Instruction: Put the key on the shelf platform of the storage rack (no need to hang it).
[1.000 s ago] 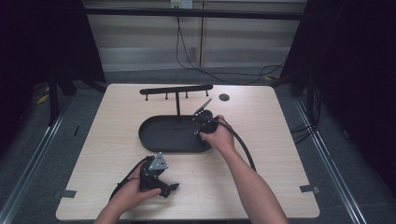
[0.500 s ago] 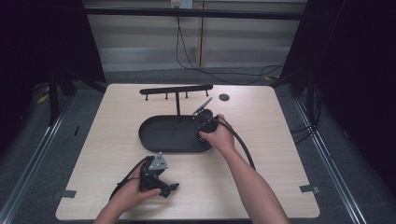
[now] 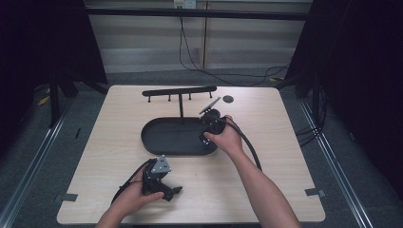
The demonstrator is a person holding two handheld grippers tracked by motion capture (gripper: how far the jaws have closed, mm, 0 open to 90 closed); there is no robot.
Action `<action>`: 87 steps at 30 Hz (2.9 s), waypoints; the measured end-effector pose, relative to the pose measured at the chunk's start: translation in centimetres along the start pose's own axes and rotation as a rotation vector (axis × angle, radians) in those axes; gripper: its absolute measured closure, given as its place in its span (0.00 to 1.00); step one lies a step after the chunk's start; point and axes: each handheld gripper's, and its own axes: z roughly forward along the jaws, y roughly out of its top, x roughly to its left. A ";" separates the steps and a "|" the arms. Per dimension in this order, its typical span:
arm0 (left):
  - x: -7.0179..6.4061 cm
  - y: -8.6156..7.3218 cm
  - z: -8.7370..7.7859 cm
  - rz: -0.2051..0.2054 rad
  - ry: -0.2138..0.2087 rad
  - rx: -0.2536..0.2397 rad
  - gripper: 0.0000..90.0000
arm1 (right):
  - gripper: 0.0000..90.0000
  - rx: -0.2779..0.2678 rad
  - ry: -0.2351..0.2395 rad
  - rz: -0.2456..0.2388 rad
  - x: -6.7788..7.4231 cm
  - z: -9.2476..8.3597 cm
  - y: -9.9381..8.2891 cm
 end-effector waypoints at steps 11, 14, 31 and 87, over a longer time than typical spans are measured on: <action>0.0 0.0 0.0 0.001 0.000 0.001 0.00 | 0.44 0.008 0.027 -0.016 0.7 -0.8 -0.2; 0.0 0.0 0.0 0.000 -0.001 0.001 0.00 | 0.44 0.005 0.027 -0.023 0.8 -1.1 -0.3; 0.0 0.0 0.0 0.000 -0.001 0.001 0.00 | 0.42 -0.005 0.050 -0.033 0.6 -3.4 -1.3; 0.0 0.0 0.0 0.001 -0.001 0.001 0.00 | 0.34 0.003 0.078 -0.072 -0.6 -8.0 -5.9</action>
